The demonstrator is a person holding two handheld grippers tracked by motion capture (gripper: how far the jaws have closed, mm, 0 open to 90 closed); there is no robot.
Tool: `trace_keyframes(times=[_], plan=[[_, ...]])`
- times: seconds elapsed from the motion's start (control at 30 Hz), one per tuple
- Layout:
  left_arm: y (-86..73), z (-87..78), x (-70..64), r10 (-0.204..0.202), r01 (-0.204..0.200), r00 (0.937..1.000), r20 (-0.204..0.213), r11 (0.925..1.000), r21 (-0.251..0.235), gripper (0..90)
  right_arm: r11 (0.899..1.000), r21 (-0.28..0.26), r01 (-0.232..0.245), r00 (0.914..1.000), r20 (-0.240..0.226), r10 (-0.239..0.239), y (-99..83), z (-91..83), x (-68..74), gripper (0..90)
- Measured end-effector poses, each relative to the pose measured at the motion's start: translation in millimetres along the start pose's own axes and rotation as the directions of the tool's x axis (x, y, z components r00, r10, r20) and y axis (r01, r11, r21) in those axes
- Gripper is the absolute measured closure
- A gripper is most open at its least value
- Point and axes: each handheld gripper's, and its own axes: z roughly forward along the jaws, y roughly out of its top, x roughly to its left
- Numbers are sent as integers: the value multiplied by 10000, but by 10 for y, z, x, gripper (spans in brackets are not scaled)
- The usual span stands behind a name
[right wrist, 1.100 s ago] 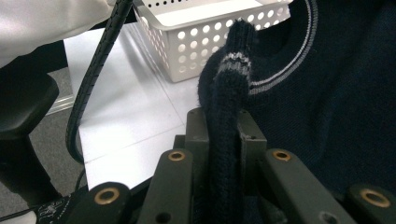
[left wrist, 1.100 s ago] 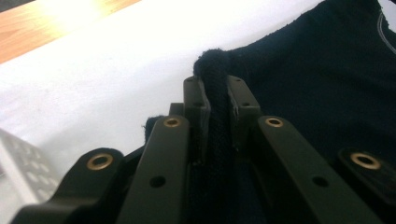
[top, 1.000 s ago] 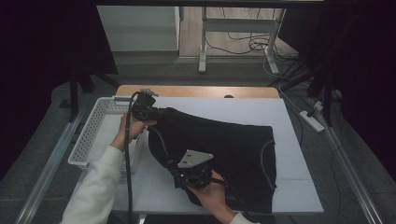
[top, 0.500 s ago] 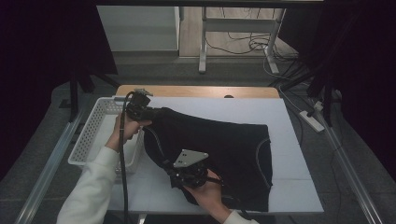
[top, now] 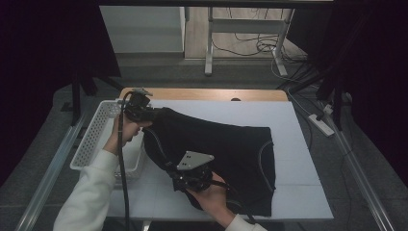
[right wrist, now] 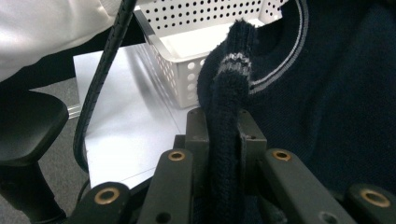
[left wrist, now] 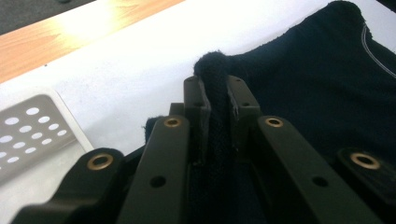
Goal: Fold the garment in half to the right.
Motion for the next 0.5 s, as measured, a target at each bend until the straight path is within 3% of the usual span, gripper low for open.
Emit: trace_keyframes(times=[0.2,0.5], plan=[[-19,4,29,-62,62,10000,4,10000,-13,807,10000,29,4,10000,-47,-4,11,41,11,782],[3,-123,65,-72,68,9998,-192,9998,-192,808,9997,-197,107,9999,-109,-109,152,66,31,782]])
